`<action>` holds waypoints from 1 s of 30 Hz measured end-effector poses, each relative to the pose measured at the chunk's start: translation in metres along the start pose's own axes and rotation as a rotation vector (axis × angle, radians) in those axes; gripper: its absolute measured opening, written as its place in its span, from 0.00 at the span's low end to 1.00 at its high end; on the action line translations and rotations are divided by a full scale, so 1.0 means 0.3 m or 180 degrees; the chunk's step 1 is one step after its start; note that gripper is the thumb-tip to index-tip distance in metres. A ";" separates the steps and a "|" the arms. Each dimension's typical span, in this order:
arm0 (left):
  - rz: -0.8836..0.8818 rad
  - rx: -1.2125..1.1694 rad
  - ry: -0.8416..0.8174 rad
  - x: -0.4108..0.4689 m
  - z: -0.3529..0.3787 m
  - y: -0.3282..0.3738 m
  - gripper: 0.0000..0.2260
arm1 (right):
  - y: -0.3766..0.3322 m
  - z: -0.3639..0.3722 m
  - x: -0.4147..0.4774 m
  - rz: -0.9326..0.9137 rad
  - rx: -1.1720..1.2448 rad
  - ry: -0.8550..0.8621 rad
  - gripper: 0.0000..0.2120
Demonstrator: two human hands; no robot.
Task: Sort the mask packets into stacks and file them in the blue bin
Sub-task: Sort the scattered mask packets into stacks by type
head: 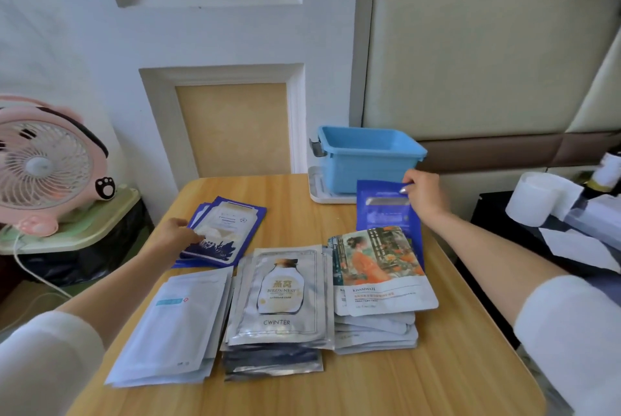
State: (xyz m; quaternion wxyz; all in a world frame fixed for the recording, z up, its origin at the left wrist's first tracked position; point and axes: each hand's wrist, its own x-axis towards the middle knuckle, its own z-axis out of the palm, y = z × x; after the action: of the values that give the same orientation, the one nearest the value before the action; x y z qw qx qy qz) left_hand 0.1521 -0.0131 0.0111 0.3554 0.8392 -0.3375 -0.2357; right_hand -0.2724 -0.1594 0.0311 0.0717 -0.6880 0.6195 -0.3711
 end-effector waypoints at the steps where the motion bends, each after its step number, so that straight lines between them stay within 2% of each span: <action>1: 0.0124 0.0247 0.0144 -0.008 0.001 0.008 0.25 | -0.030 -0.001 0.012 -0.0092 0.0219 0.0189 0.07; 2: 0.0325 0.0440 0.0255 -0.016 0.000 0.019 0.26 | -0.059 0.004 0.032 -0.0155 0.0451 0.0396 0.06; 4: 0.0827 0.0488 0.0158 -0.038 -0.006 0.048 0.26 | -0.133 0.001 0.064 -0.0145 0.1119 0.0615 0.04; 7: 0.1315 -0.0033 -0.0384 -0.097 0.007 0.122 0.24 | -0.275 0.000 0.080 0.0238 0.2519 0.0157 0.13; 9: 0.1408 -0.0512 -0.0724 -0.151 0.027 0.193 0.23 | -0.363 0.015 0.067 0.0297 0.2910 -0.0259 0.15; 11: 0.1220 -0.1059 -0.1080 -0.183 0.037 0.252 0.26 | -0.433 0.034 0.045 0.0233 0.3198 -0.0750 0.14; 14: 0.0391 -0.2316 -0.2130 -0.158 0.021 0.267 0.34 | -0.493 0.062 0.018 0.0201 0.3824 -0.1464 0.12; 16: -0.0140 -0.3213 -0.2681 -0.135 0.007 0.252 0.36 | -0.516 0.083 0.005 0.0292 0.4261 -0.1705 0.10; 18: -0.0108 -0.3234 -0.2785 -0.150 0.003 0.249 0.26 | -0.543 0.102 -0.009 0.0388 0.4574 -0.1790 0.07; 19: 0.0063 -0.2999 -0.2823 -0.161 0.000 0.246 0.18 | -0.555 0.114 -0.013 0.0506 0.4630 -0.1811 0.07; 21: 0.0238 -0.2542 -0.2949 -0.185 -0.010 0.234 0.10 | -0.580 0.132 -0.026 0.0753 0.4516 -0.1893 0.08; 24: 0.0394 -0.2171 -0.2618 -0.173 -0.026 0.211 0.01 | -0.609 0.159 -0.053 0.1117 0.4004 -0.2151 0.12; 27: 0.0603 -0.1543 -0.1691 -0.122 -0.043 0.167 0.03 | -0.606 0.164 -0.075 0.1521 0.4137 -0.2409 0.11; 30: 0.0412 -0.1402 -0.1024 -0.093 -0.066 0.110 0.04 | -0.591 0.168 -0.097 0.1329 0.3954 -0.2948 0.23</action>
State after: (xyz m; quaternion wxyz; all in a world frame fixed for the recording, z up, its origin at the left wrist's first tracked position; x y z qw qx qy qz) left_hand 0.1330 -0.0010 0.0532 0.4854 0.6702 -0.3832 -0.4103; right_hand -0.0992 -0.1119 0.0819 0.7593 -0.4763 0.3230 -0.3038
